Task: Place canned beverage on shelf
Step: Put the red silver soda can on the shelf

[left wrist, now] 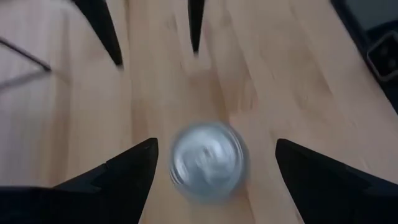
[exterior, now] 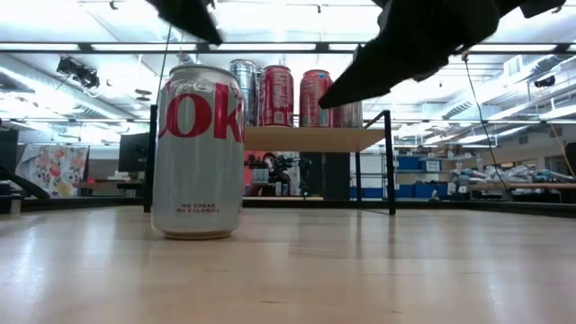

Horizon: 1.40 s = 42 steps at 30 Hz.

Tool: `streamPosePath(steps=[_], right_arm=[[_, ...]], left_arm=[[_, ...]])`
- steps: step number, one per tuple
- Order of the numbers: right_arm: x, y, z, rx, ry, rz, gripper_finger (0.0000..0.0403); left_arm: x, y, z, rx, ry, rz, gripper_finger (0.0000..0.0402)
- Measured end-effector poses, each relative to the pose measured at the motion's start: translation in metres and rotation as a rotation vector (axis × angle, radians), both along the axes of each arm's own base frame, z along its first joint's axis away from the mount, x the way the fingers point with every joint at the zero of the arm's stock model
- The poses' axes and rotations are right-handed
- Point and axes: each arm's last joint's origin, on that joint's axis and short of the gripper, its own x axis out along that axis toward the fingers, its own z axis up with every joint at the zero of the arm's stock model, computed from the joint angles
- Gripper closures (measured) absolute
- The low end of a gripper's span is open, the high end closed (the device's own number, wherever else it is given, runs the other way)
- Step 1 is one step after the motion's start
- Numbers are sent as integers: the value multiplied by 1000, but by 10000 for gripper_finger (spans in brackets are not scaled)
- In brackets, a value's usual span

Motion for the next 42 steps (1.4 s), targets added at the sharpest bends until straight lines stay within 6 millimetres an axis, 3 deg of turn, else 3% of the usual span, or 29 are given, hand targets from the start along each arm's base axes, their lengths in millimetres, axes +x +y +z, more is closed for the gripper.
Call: streamPosePath(steps=[5,12,18,24,30,42], right_arm=[[3,2,6,13,-64,22,47],[10,6,7,57,-131,59,47],[25,7,-17,-2,-158,90,47],[39,-4,-33,68,-183,74,47],[50,-13,-52,106,-194,93,47],[57,-18,-68,158,-203,102,47]], left_arm=[[-10,-5,-8,-25,64,51,66],[-26,-8,-43,-72,122,126,66],[-30,-4,-63,-90,91,182,66],[-42,7,-85,-8,79,308,66],[-44,15,-88,82,-28,452,66],[-37,12,-87,-6,-62,453,66]])
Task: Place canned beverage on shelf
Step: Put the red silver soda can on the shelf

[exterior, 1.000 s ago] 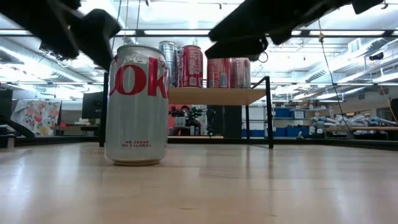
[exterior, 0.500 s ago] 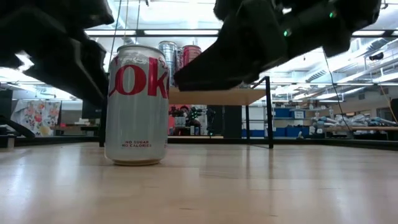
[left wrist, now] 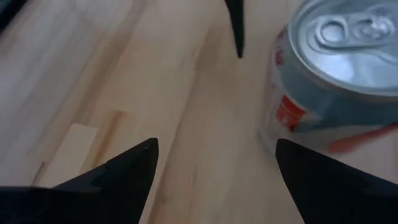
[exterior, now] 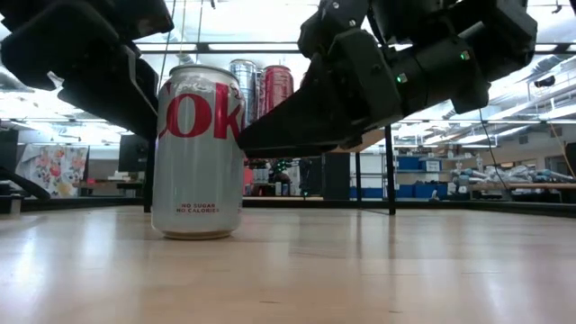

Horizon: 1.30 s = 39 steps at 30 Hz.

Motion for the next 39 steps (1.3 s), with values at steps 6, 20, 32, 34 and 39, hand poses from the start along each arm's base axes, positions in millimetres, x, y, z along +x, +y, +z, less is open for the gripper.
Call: streamPosePath(steps=[6,20,32,34,39], right_arm=[[2,-11,-1,-21,17,-35,47],[4,-33,-8,-18,100,-127,47],[-2,-2,-5,26,75,40,47],[-2,1,-2,34,41,43,47],[-1,3,1,27,13,18,47]], left_arm=[[-1,-4,0,-35,6,-22,66],[-11,-17,-1,-71,5,-37,66],[-4,-5,-1,-34,-38,58,66],[-1,-3,0,-39,-49,63,66],[2,-5,1,-80,-53,36,66]])
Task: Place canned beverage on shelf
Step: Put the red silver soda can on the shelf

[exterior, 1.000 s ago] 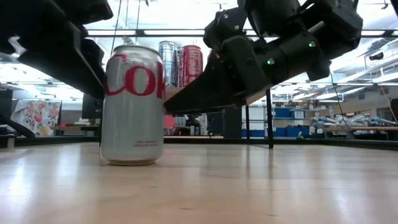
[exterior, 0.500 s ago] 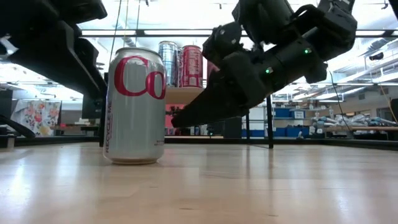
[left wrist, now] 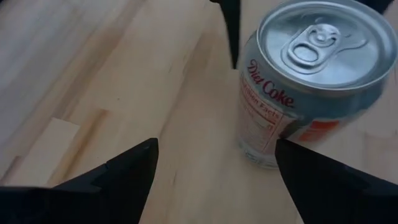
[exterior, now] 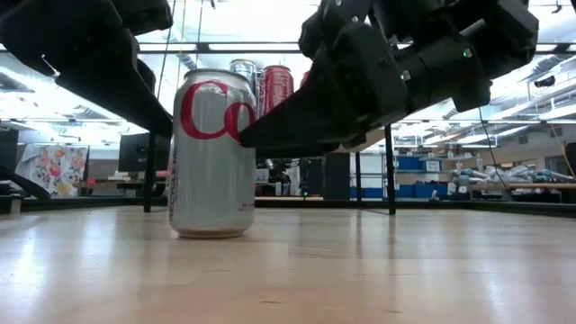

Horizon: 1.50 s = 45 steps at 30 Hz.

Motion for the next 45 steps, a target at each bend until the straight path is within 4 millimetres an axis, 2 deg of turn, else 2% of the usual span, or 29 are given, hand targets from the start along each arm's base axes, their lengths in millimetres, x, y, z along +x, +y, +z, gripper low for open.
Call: streamPosePath(steps=[10,19,23,28,33,40,45], right_arm=[[1,-18,-8,-110,77,-87,47],[0,-29,-8,-121,131,-103,47],[-2,-22,3,-106,106,-30,47],[-3,-9,6,-70,72,8,47],[-7,3,6,-79,61,28,47],[-4,4,12,-37,-6,11,47],[-4,4,13,-15,-10,-3,47]], left_arm=[[-3,-16,3,-86,-33,-74,66],[-11,-26,2,-99,-21,-114,66],[-10,-22,2,-78,-18,-87,66],[-5,-11,1,-42,-19,-27,66],[-5,-3,-4,-48,87,-60,66],[2,10,-11,-9,130,-23,66],[11,9,-22,-1,130,-26,66]])
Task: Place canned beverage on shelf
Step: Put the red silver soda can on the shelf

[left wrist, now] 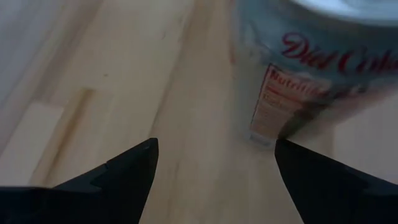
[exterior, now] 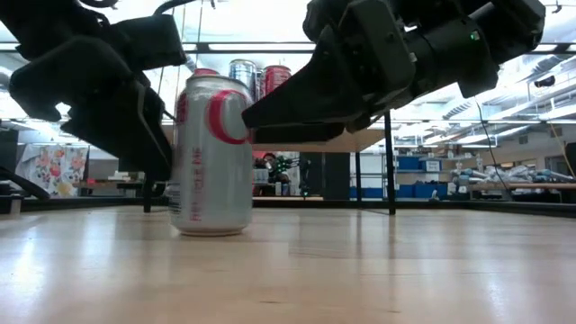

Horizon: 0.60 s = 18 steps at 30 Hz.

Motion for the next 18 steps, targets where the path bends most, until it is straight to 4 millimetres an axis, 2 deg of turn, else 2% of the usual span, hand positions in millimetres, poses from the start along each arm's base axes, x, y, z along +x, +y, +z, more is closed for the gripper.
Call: streamPosePath(steps=[6,14,18], right_arm=[[0,-7,-4,-60,33,-64,47],[2,-23,-10,-86,97,-112,47],[3,-33,-11,-112,114,-163,47]], left_arm=[[6,-5,-7,-37,2,-40,66],[6,-21,-2,-110,-88,-81,66],[3,-27,-2,-166,-67,-119,66]])
